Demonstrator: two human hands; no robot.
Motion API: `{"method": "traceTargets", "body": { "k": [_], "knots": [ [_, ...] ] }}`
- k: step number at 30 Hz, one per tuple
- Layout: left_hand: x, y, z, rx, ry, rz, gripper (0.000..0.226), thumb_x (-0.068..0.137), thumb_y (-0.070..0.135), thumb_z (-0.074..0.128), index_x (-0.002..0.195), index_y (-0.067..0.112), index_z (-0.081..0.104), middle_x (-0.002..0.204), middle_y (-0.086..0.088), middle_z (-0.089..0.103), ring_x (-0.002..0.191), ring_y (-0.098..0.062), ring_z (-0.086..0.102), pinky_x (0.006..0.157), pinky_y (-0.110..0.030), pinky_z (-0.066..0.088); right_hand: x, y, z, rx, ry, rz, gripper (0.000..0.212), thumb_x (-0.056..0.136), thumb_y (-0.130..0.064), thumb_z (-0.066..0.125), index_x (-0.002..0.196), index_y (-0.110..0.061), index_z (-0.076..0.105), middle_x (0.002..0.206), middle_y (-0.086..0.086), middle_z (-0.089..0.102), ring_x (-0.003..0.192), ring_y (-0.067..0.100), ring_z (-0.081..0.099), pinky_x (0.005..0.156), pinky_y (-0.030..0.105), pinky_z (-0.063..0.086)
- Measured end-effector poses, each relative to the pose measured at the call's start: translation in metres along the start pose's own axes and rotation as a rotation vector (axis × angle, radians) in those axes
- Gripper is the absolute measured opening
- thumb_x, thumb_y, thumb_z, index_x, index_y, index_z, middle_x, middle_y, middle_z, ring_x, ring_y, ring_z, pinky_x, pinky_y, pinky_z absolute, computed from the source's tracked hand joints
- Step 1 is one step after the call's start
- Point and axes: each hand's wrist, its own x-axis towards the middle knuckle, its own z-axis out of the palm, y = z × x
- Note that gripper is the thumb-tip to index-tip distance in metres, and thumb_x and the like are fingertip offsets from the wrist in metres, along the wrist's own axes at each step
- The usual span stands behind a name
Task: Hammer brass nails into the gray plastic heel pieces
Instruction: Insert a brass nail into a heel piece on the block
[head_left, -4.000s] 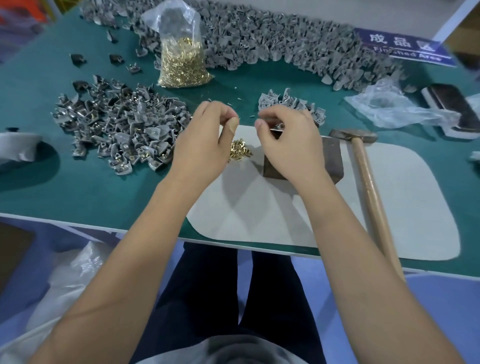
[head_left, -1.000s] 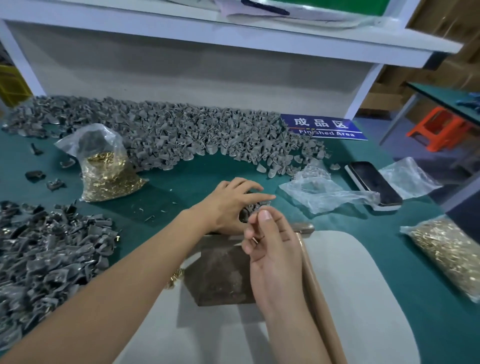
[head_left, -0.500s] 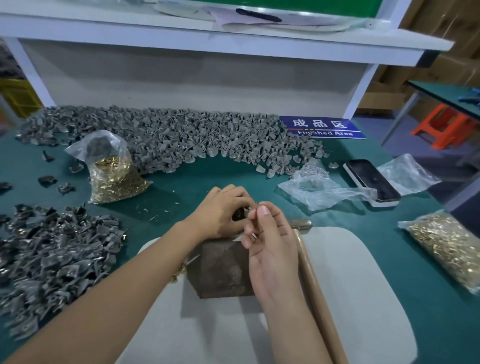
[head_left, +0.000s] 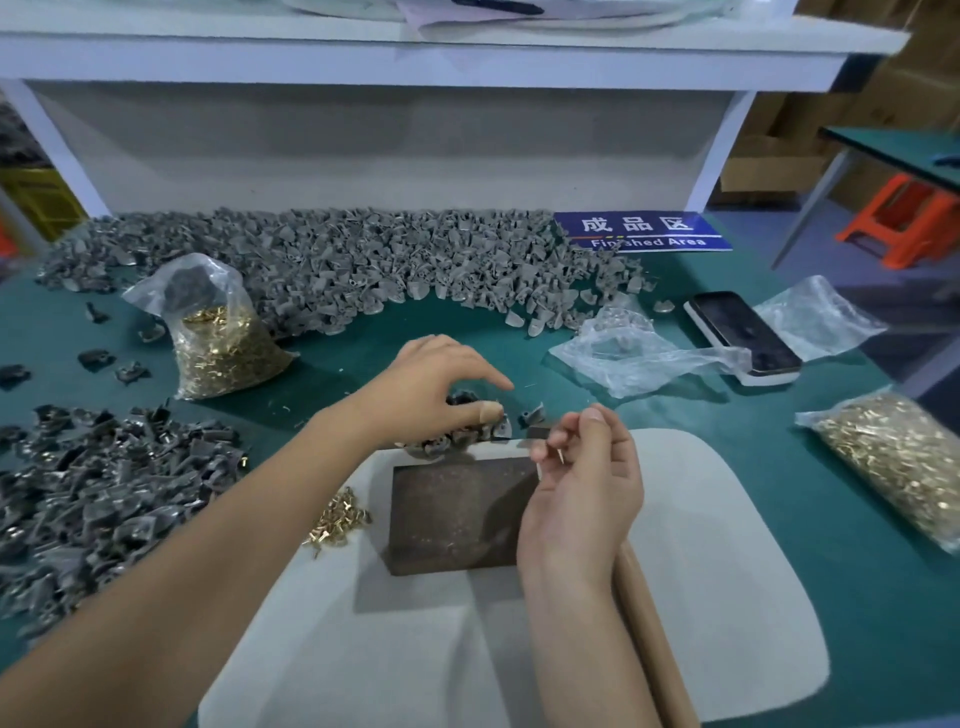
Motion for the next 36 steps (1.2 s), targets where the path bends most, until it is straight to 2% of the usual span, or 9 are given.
{"method": "traceTargets", "body": {
  "k": [8,11,14,19,22,25,28,32,36],
  "knots": [
    [0.042,0.033,0.015,0.051,-0.169,0.051,0.036,0.092,0.053,0.066,0.128,0.048,0.062,0.105,0.027,0.062,0.103,-0.005,0.044,0.084,-0.032,0.031,0.002,0.005,-0.004,-0.027,-0.059,-0.017,0.014,0.103,-0.003,0.056,0.094,-0.012,0.063,0.068,0.000,0.062,0.054,0.011,0.051,0.047,0.023,0.044],
    [0.041,0.035,0.013,0.029,-0.222,0.088,0.020,0.095,0.040,0.065,0.114,0.046,0.067,0.091,0.028,0.057,0.095,-0.006,0.045,0.085,-0.036,0.037,-0.006,0.010,-0.005,-0.147,-0.161,-0.122,0.004,0.097,-0.015,0.059,0.096,-0.014,0.063,0.070,0.000,0.062,0.055,0.012,0.051,0.051,0.024,0.046],
    [0.035,0.035,0.009,-0.003,-0.319,0.067,0.015,0.095,0.029,0.060,0.108,0.034,0.068,0.104,0.012,0.059,0.102,-0.012,0.045,0.095,-0.042,0.042,-0.011,0.015,-0.005,-0.273,-0.202,-0.193,0.010,0.095,-0.020,0.060,0.099,-0.011,0.063,0.069,0.000,0.061,0.053,0.012,0.053,0.053,0.026,0.048],
    [0.032,0.047,-0.001,0.105,-0.355,0.046,0.026,0.089,0.011,0.058,0.086,0.037,0.057,0.088,0.015,0.052,0.096,-0.011,0.039,0.088,-0.035,0.042,-0.017,0.017,-0.004,-0.400,-0.221,-0.255,0.008,0.093,-0.024,0.062,0.097,-0.018,0.065,0.083,0.023,0.065,0.062,0.023,0.058,0.060,0.023,0.048],
    [0.030,0.050,-0.003,0.108,-0.320,-0.020,0.026,0.085,0.008,0.057,0.100,0.028,0.065,0.097,0.007,0.062,0.099,-0.020,0.054,0.086,-0.040,0.050,-0.017,0.017,-0.002,-0.458,-0.242,-0.259,0.005,0.091,-0.027,0.062,0.093,-0.025,0.066,0.087,0.019,0.068,0.071,0.035,0.062,0.066,0.033,0.053],
    [0.028,0.050,-0.005,0.148,-0.313,-0.045,0.017,0.085,0.011,0.058,0.098,0.019,0.065,0.095,0.000,0.066,0.097,-0.027,0.060,0.082,-0.045,0.053,-0.015,0.018,-0.001,-0.518,-0.285,-0.250,0.007,0.091,-0.026,0.062,0.094,-0.023,0.067,0.087,0.018,0.068,0.079,0.042,0.064,0.076,0.048,0.055],
    [0.022,0.047,-0.005,0.192,-0.187,-0.055,0.024,0.087,0.011,0.060,0.105,0.025,0.067,0.098,0.007,0.062,0.103,-0.021,0.056,0.079,-0.038,0.050,-0.012,0.019,0.001,-0.543,-0.285,-0.236,0.007,0.092,-0.023,0.062,0.096,-0.020,0.067,0.088,0.020,0.069,0.080,0.044,0.063,0.077,0.049,0.054],
    [0.001,0.038,0.000,-0.080,0.257,-0.077,0.009,0.095,0.025,0.070,0.101,0.029,0.072,0.095,0.010,0.047,0.093,-0.009,0.050,0.077,-0.036,0.047,-0.010,0.021,-0.001,-0.565,-0.309,-0.255,0.004,0.096,-0.017,0.064,0.097,-0.019,0.067,0.088,0.020,0.068,0.079,0.044,0.063,0.075,0.050,0.055],
    [-0.022,0.029,0.006,-0.174,0.390,-0.185,0.010,0.095,0.025,0.068,0.098,0.035,0.069,0.094,0.017,0.052,0.087,-0.002,0.052,0.078,-0.034,0.050,-0.010,0.020,-0.004,-0.519,-0.282,-0.268,0.004,0.098,-0.014,0.062,0.097,-0.016,0.065,0.078,0.012,0.065,0.057,0.018,0.058,0.056,0.026,0.049]
  ]
}}
